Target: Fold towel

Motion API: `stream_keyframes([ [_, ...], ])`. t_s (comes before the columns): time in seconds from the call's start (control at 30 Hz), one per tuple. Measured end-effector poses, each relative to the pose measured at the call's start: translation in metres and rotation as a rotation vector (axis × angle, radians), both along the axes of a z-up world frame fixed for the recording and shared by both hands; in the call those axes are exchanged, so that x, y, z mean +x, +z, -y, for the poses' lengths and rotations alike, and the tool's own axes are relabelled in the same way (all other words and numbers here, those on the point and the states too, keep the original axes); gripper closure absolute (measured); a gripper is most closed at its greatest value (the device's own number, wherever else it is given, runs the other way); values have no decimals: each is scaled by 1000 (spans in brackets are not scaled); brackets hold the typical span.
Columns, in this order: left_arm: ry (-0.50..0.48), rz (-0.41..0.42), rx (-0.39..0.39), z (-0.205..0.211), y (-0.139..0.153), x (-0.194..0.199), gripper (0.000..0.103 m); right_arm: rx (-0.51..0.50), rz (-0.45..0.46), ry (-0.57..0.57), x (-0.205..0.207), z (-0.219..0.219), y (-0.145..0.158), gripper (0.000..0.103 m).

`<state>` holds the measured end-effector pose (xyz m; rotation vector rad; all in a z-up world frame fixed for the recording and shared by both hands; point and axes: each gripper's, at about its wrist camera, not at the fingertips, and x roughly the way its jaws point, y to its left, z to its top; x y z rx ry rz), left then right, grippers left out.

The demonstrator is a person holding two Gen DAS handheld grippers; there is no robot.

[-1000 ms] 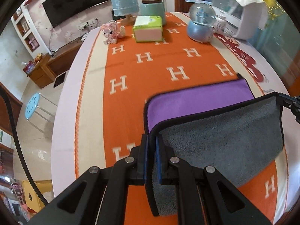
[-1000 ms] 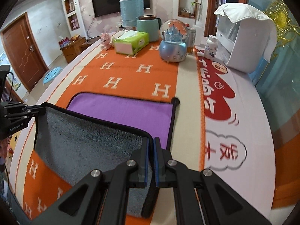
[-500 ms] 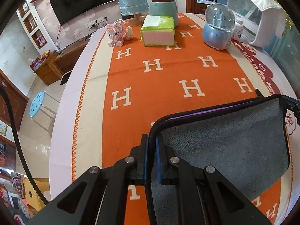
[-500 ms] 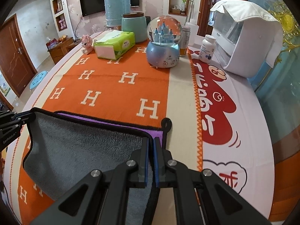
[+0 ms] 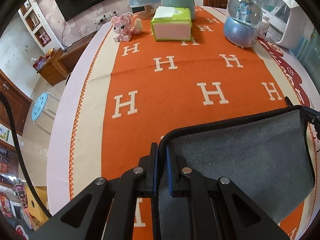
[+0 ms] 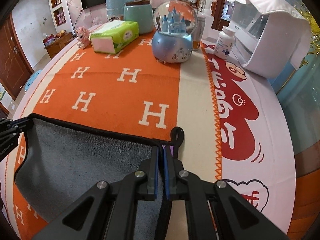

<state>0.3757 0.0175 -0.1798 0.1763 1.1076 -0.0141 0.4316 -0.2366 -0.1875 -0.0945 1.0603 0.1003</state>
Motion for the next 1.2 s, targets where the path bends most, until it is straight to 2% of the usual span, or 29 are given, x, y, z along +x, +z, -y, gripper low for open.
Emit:
stream_keyframes([
  [0.5,7,-12,16,1,-13,4,95,-21,-25,-10,7,-1,-15,98],
  [0.7,2,-13,36,1,-18,3,90,-10,-37,-19,7,1,-19,94],
  [0.77,7,-20,50,0,-21,4,79,-5,-39,-20,8,1,-18,94],
  [0.9,9,-15,47,-3,-23,4,74,-4,-33,-20,9,2,-16,92],
  [0.97,12,-9,60,-3,-22,4,64,-14,-29,-18,9,2,-15,90],
  [1.0,13,-7,65,-4,-22,4,63,-20,-23,-20,8,2,-14,87],
  [1.07,20,-4,72,-5,-22,4,51,-18,-14,-28,7,4,-12,82],
  [1.2,39,2,67,-8,-20,6,42,27,2,-46,7,11,-6,67],
])
